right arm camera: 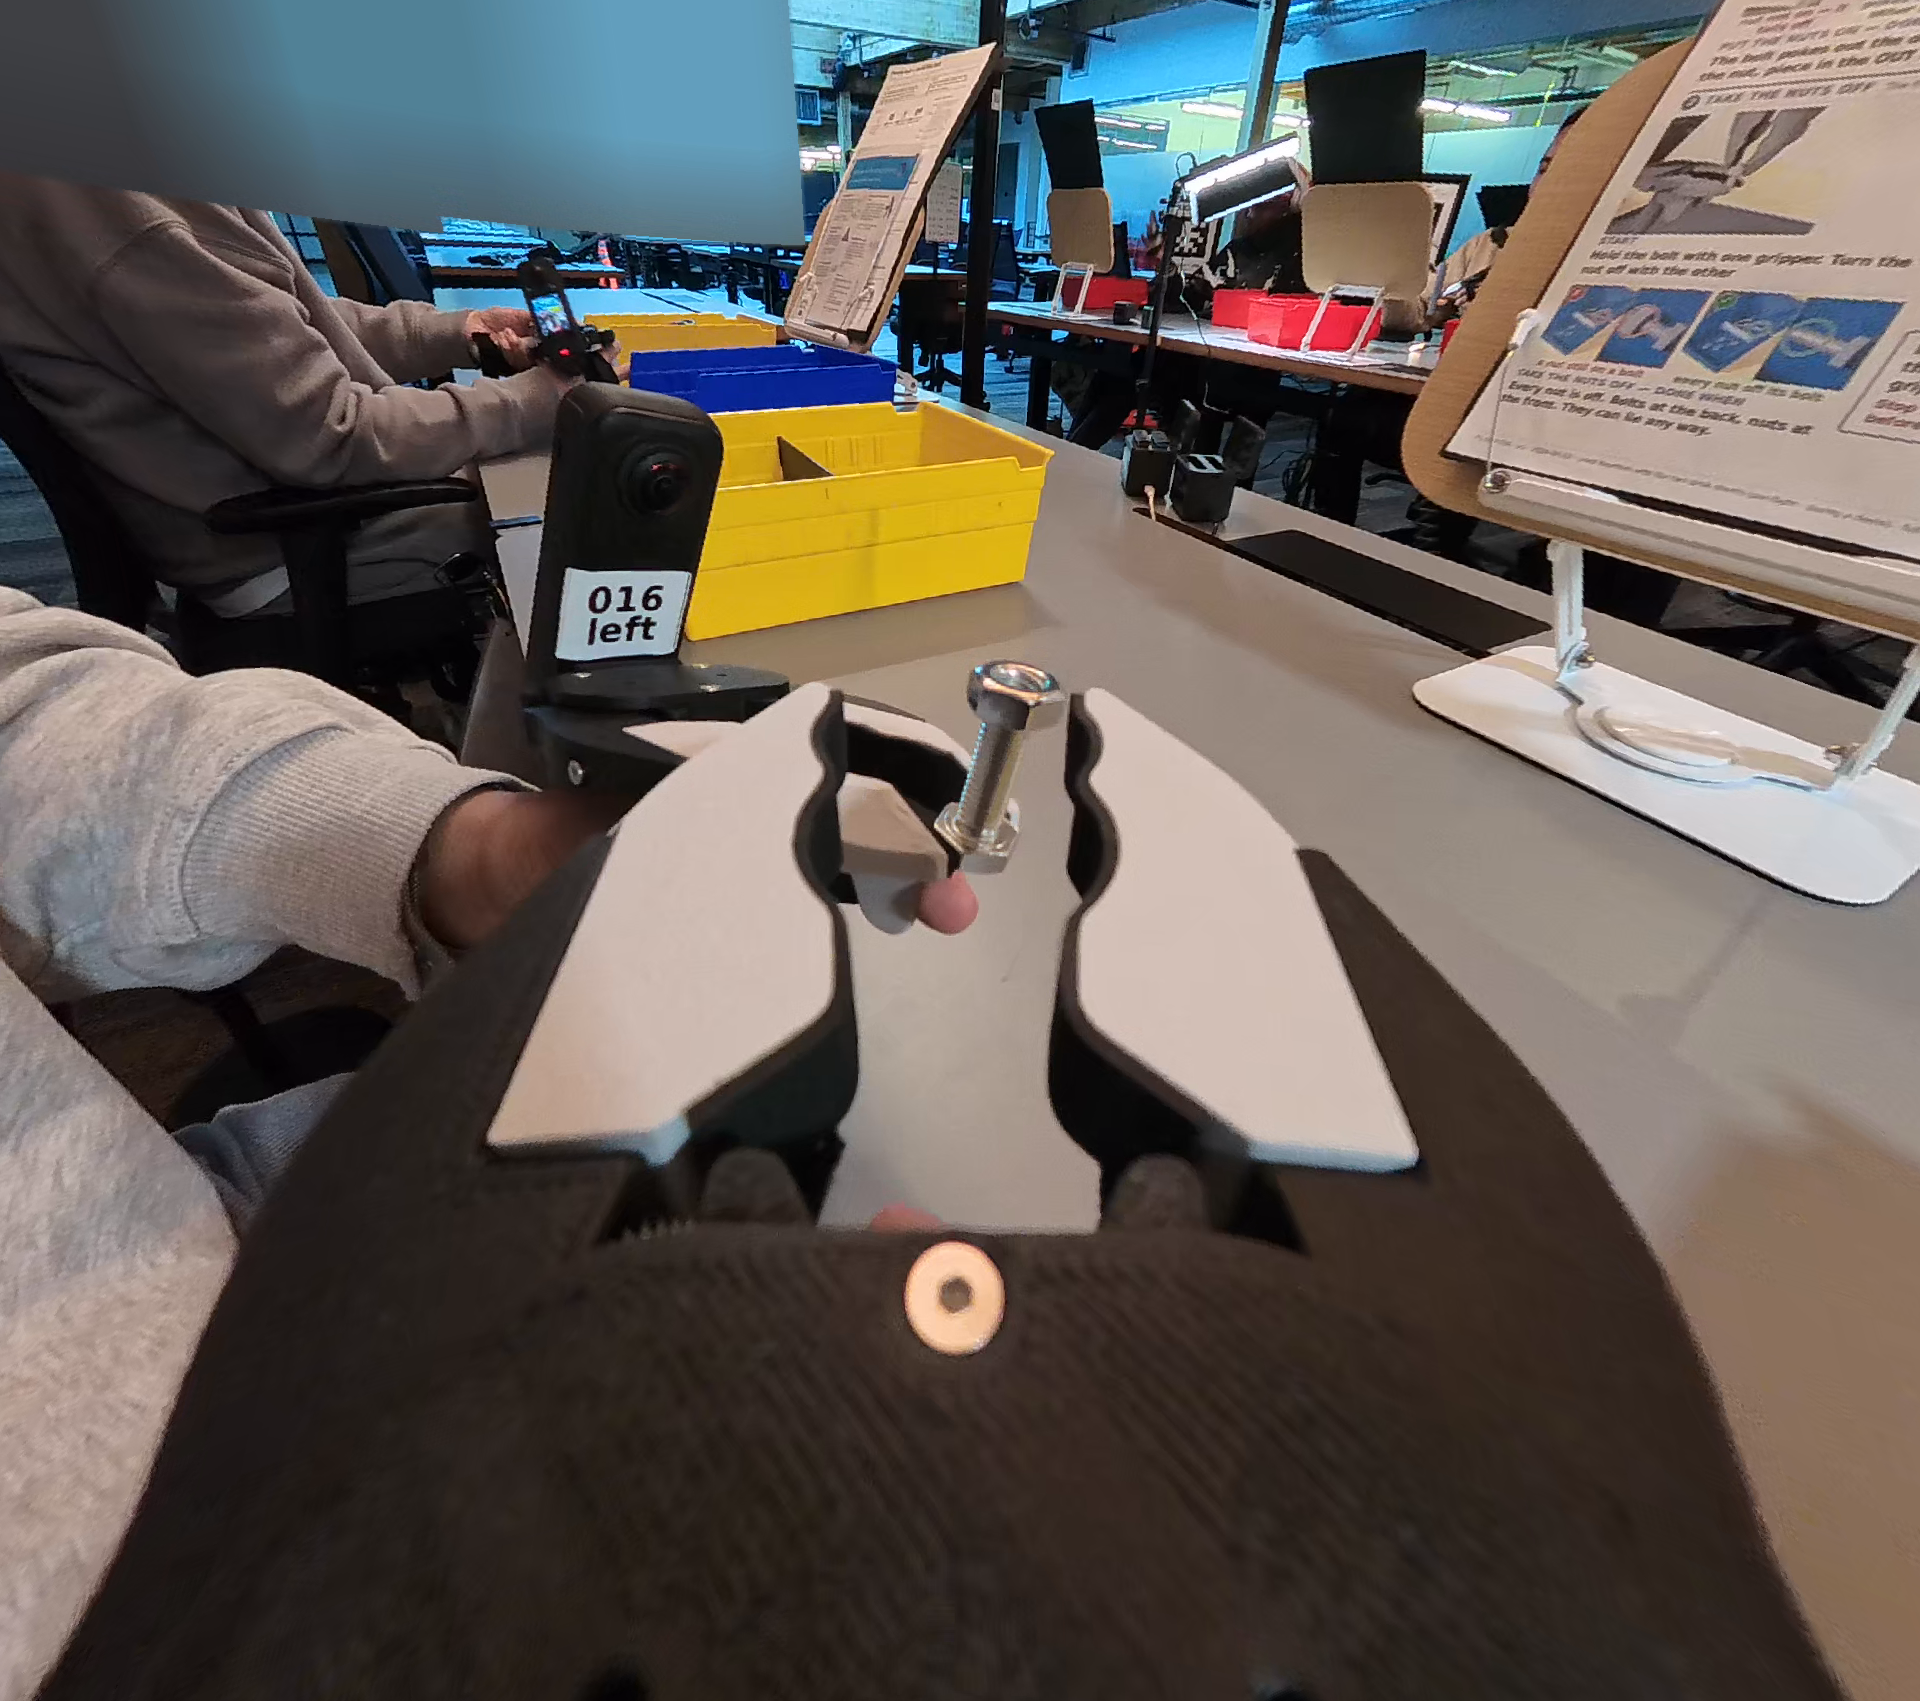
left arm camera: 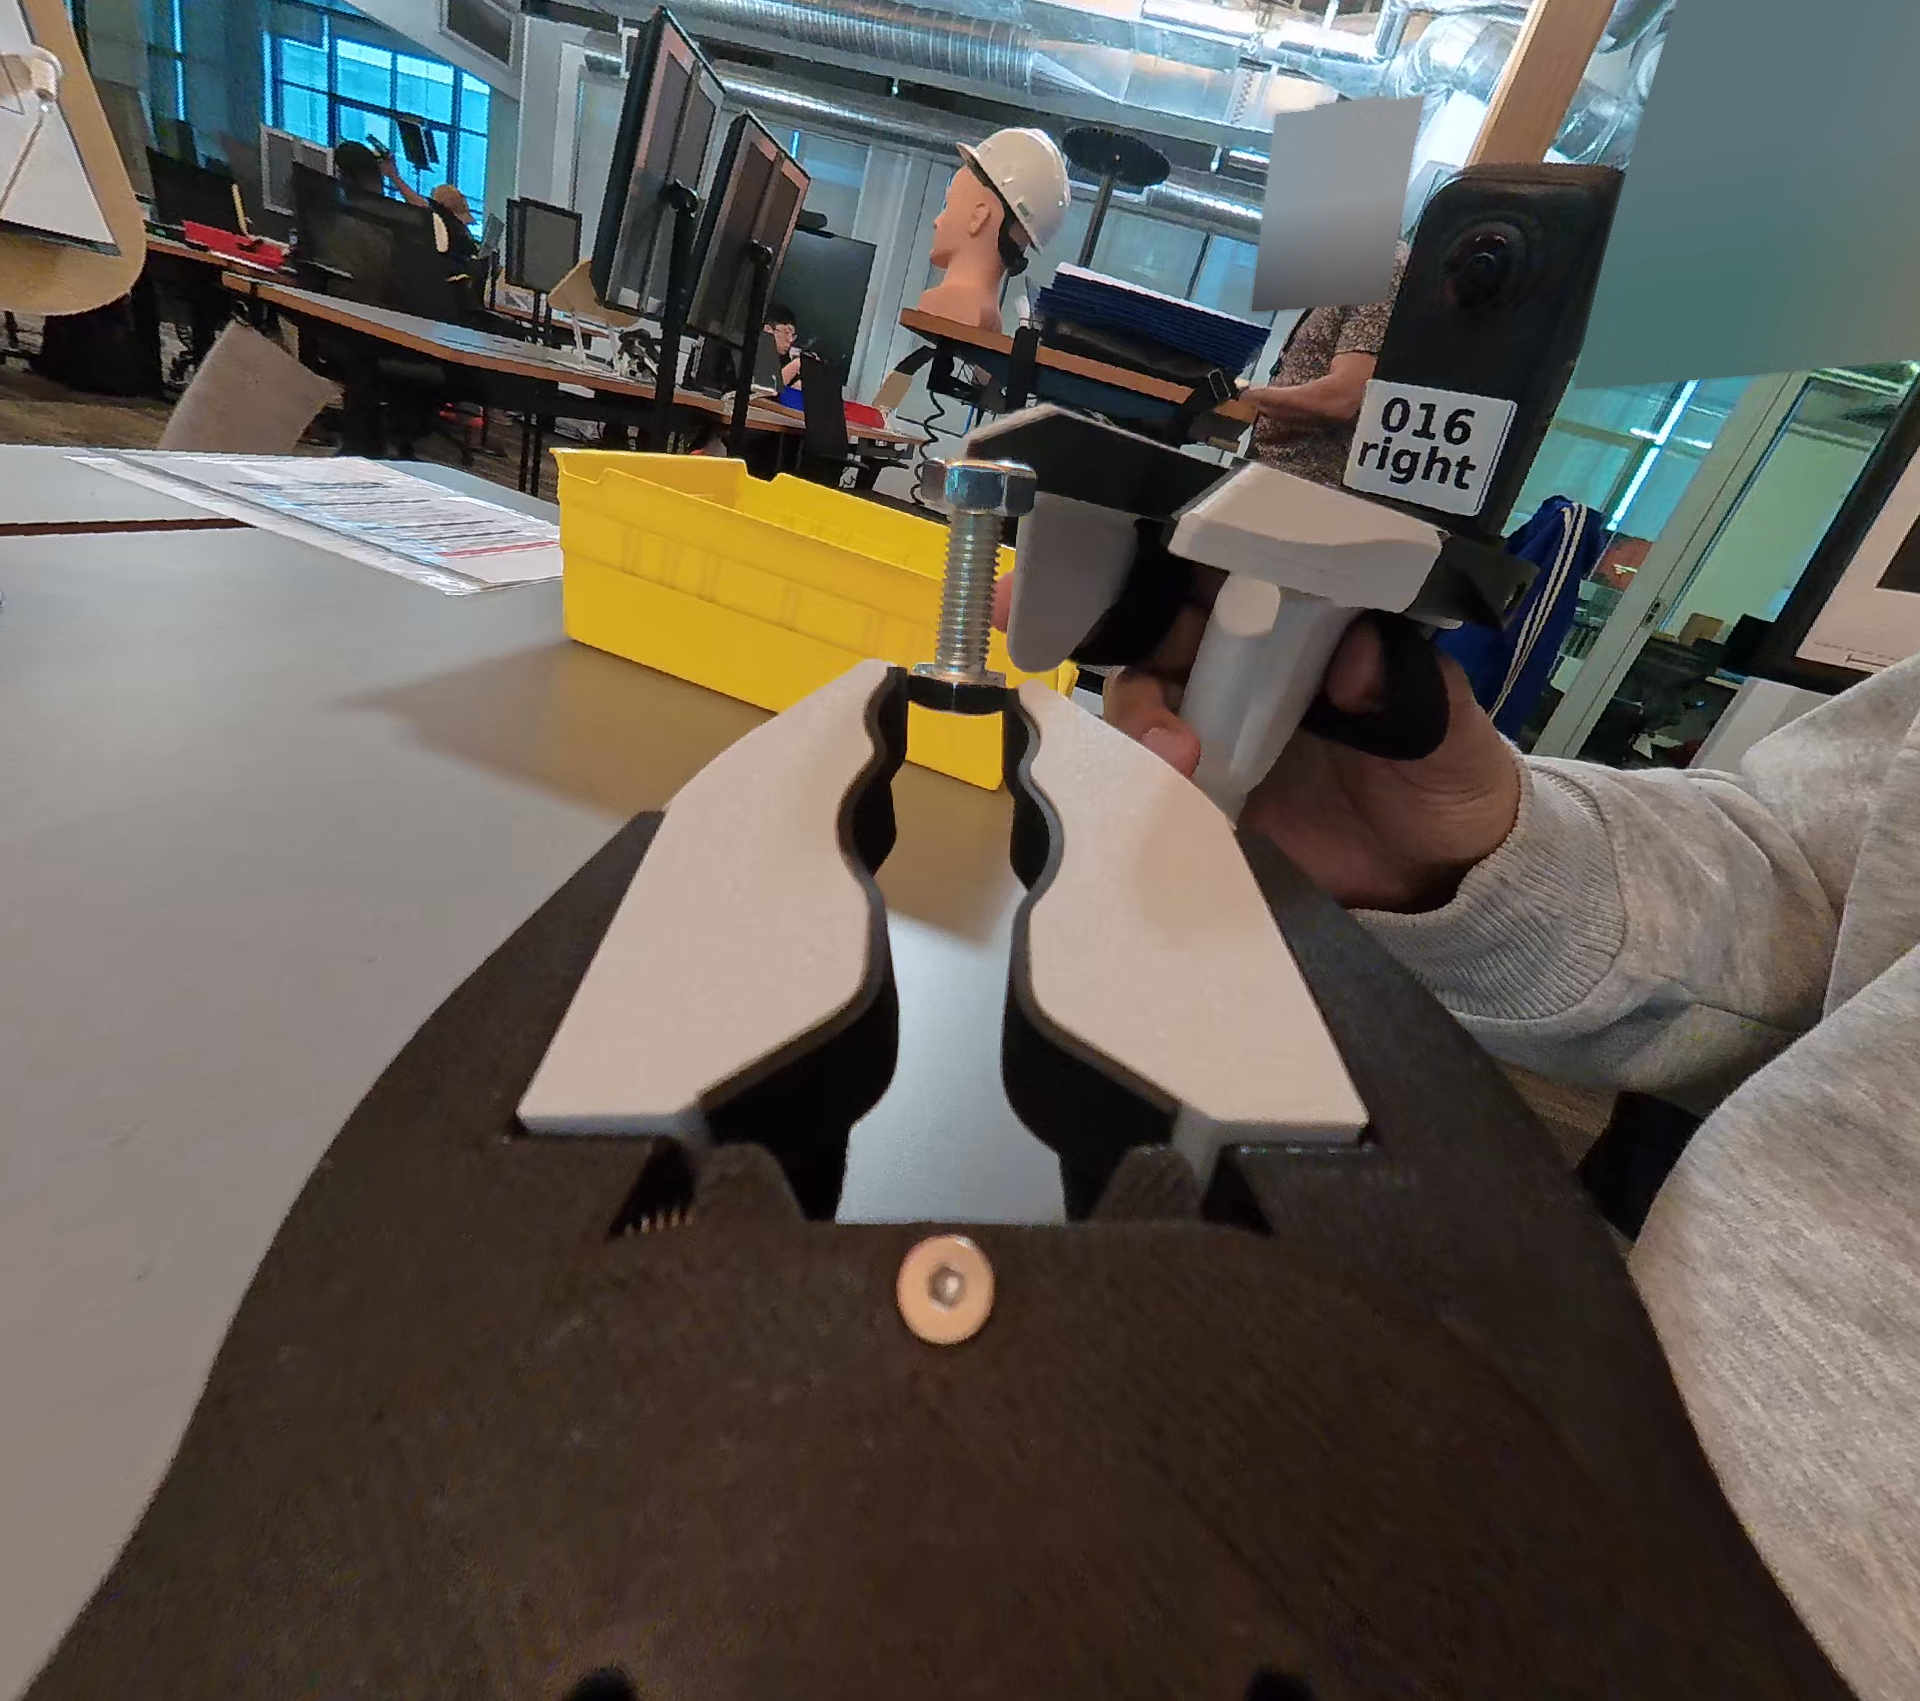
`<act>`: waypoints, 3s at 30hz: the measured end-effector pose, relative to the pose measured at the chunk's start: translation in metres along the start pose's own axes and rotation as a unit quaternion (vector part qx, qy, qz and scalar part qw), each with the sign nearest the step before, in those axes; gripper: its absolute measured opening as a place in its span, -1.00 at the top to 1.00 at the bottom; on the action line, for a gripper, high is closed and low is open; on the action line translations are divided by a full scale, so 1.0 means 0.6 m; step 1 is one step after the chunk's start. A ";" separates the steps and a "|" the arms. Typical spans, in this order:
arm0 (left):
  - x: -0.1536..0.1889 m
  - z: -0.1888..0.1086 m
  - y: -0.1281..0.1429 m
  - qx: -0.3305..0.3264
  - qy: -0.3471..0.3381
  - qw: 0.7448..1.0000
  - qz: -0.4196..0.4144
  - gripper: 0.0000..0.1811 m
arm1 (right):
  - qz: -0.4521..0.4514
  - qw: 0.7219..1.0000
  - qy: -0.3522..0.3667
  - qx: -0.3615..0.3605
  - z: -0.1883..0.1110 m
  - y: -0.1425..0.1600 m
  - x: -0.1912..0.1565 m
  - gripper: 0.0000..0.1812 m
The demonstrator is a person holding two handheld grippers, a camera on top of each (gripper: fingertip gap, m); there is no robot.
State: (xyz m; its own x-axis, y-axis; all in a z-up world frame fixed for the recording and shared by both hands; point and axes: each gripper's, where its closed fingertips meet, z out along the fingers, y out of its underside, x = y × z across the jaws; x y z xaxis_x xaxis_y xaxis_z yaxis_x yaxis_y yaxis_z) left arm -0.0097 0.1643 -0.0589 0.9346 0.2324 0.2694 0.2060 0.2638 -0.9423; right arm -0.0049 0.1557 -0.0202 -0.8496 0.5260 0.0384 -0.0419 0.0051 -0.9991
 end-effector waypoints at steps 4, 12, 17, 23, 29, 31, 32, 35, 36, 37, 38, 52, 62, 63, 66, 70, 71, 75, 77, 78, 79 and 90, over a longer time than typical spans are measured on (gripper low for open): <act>0.000 0.000 0.001 -0.001 0.000 1.000 0.001 0.79 | -0.004 1.000 0.007 0.006 -0.001 -0.003 0.003 0.50; -0.002 0.000 0.000 0.001 -0.003 1.000 0.000 0.79 | 0.000 1.000 -0.004 0.003 0.003 0.002 -0.005 0.50; -0.005 -0.002 -0.003 0.004 -0.007 1.000 -0.003 0.79 | 0.007 1.000 -0.011 0.006 0.004 0.003 -0.011 0.52; -0.004 -0.002 -0.003 0.004 -0.006 1.000 -0.001 0.79 | 0.009 1.000 -0.013 0.005 0.001 0.002 -0.011 0.62; -0.004 -0.001 -0.002 0.003 -0.006 1.000 -0.001 0.79 | 0.004 1.000 -0.003 0.012 0.000 -0.002 -0.006 0.56; -0.005 -0.002 -0.002 0.003 -0.007 1.000 -0.001 0.79 | 0.002 1.000 -0.004 0.009 0.002 0.001 -0.008 0.53; -0.005 -0.002 -0.003 0.004 -0.007 1.000 -0.002 0.79 | 0.001 1.000 -0.005 0.007 0.003 0.002 -0.009 0.52; -0.006 -0.002 -0.004 0.005 -0.009 1.000 -0.003 0.79 | -0.001 1.000 -0.012 0.007 0.004 0.002 -0.015 0.53; -0.006 -0.003 -0.003 0.004 -0.009 1.000 -0.003 0.79 | -0.002 1.000 -0.014 0.006 0.004 0.002 -0.016 0.55; -0.006 -0.002 -0.003 0.004 -0.008 1.000 -0.003 0.79 | -0.003 1.000 -0.016 0.006 0.004 0.002 -0.018 0.57; -0.006 -0.002 -0.003 0.004 -0.008 1.000 -0.002 0.79 | -0.004 1.000 -0.017 0.006 0.004 0.001 -0.018 0.59; -0.005 -0.002 -0.003 0.003 -0.007 1.000 -0.003 0.79 | -0.008 1.000 -0.005 0.006 0.004 0.002 -0.013 0.50; -0.002 0.000 0.000 -0.001 -0.004 1.000 -0.002 0.79 | -0.003 1.000 0.003 0.014 -0.001 -0.003 -0.005 0.58; -0.002 0.000 0.000 -0.001 -0.003 1.000 -0.002 0.79 | -0.003 1.000 0.005 0.013 0.000 -0.002 -0.004 0.54; -0.002 0.000 0.000 -0.001 -0.004 1.000 -0.001 0.79 | -0.004 1.000 0.005 0.006 0.003 0.003 -0.004 0.48; -0.004 -0.001 -0.002 0.002 -0.006 1.000 -0.003 0.79 | -0.007 1.000 -0.001 0.005 0.004 0.003 -0.010 0.50; -0.004 -0.001 -0.002 0.002 -0.006 1.000 -0.003 0.79 | -0.007 1.000 -0.003 0.006 0.003 0.002 -0.011 0.53; -0.002 0.000 -0.001 0.000 -0.004 1.000 -0.003 0.79 | -0.004 1.000 -0.002 0.010 -0.001 -0.001 -0.008 0.63; -0.001 0.000 0.000 -0.002 -0.003 1.000 -0.001 0.79 | -0.002 1.000 0.002 0.014 -0.003 -0.003 -0.004 0.63; 0.000 0.001 0.001 -0.002 -0.001 1.000 -0.002 0.79 | -0.002 1.000 0.007 0.016 -0.003 -0.004 -0.002 0.62; 0.000 0.001 0.001 -0.003 0.000 1.000 -0.002 0.79 | -0.003 1.000 0.010 0.018 -0.004 -0.005 0.000 0.60; 0.011 0.004 0.007 -0.013 0.017 1.000 -0.001 0.79 | 0.050 0.999 0.001 0.020 -0.008 -0.002 0.015 0.62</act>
State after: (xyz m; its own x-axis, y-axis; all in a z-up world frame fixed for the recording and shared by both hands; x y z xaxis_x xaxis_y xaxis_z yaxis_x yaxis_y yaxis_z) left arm -0.0036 0.1693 -0.0607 0.9431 0.2003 0.2655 0.2153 0.2408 -0.9464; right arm -0.0099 0.1642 -0.0185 -0.8491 0.5247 -0.0616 0.0217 -0.0819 -0.9964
